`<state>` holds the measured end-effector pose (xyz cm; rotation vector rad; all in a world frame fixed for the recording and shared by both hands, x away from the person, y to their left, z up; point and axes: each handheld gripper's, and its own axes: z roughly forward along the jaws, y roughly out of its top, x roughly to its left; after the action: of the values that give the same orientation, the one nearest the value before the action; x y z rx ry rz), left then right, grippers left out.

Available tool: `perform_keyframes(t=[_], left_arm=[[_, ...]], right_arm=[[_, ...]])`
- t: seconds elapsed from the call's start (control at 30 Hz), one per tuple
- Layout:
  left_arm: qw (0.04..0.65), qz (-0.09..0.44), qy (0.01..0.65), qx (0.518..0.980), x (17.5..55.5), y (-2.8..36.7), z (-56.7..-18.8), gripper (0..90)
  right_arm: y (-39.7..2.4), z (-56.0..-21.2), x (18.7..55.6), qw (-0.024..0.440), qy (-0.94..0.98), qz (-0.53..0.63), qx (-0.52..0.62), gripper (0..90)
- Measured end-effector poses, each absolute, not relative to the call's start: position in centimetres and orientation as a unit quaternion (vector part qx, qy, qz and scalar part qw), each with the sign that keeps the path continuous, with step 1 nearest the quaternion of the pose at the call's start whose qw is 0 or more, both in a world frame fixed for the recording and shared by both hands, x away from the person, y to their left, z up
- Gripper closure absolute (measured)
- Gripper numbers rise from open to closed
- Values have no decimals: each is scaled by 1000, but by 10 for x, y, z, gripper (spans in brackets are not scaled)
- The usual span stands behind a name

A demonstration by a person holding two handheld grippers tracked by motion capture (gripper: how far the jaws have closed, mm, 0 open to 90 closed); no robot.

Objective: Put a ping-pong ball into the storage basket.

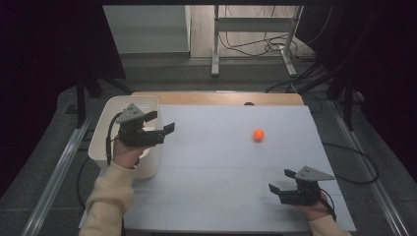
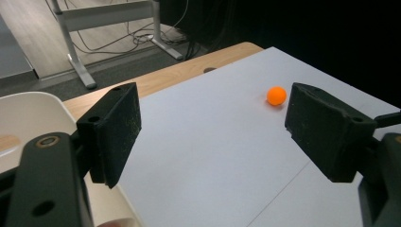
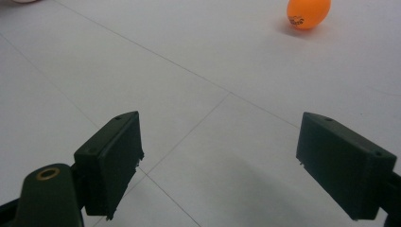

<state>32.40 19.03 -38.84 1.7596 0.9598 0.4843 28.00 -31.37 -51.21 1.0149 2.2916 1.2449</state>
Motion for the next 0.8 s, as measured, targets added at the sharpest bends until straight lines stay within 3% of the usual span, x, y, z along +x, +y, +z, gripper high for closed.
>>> perform_keyframes(t=[0.8], left_arm=[[499, 179, 353, 771, 320, 143, -397, 200]], right_arm=[[-317, -511, 276, 176, 806, 439, 357, 158]])
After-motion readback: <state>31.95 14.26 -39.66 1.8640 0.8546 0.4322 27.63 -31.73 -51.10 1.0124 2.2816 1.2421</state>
